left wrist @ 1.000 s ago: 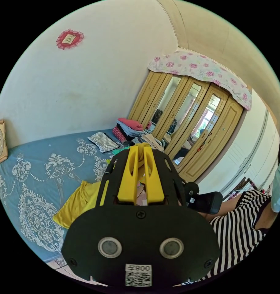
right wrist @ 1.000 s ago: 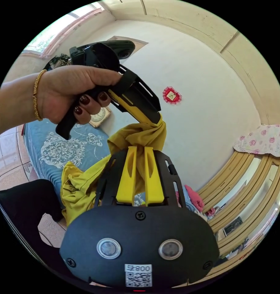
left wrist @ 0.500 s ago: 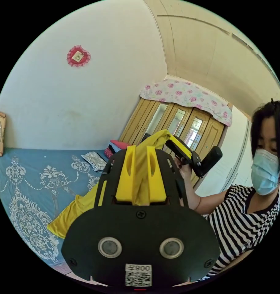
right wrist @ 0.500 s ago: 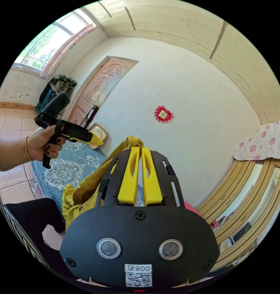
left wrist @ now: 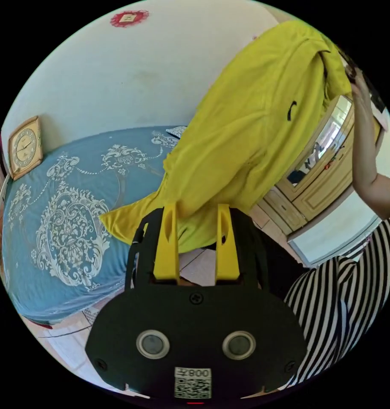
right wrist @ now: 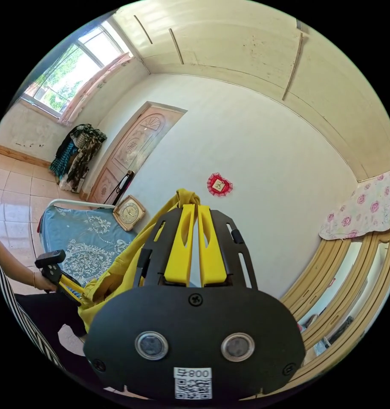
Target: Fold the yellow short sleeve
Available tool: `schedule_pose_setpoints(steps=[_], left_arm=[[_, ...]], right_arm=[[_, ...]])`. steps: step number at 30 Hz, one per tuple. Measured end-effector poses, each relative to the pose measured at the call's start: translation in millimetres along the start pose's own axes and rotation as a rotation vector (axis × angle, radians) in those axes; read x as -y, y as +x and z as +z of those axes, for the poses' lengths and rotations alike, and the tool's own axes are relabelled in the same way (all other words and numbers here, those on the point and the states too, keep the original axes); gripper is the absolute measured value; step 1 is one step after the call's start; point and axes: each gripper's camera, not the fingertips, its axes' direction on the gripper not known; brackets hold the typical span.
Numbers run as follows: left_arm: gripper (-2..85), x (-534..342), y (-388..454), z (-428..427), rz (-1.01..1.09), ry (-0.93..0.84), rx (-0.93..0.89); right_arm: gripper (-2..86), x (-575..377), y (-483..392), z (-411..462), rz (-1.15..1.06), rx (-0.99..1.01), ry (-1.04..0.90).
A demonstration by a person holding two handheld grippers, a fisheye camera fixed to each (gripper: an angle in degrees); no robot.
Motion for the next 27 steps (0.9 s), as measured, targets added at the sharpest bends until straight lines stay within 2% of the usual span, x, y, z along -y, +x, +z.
schedule_pose_setpoints(steps=[3, 13, 18, 27], left_arm=[[2.9, 11, 6, -13, -0.044, 0.038, 0.081], [1.1, 37, -4, -139, -0.100, 0.173, 0.026], [1.1, 56, 1, -209, -0.087, 0.224, -0.097], [0.7, 74, 28, -262, -0.101, 0.217, -0.251]], right_arm=[[0.3, 2, -2, -14, -0.024, -0.027, -0.018], [0.4, -18, 52, -58, 0.079, -0.092, -0.088], [0.5, -21, 89, -84, 0.175, -0.068, -0.075], [0.6, 5, 118, -122, 0.201, -0.021, -0.040]])
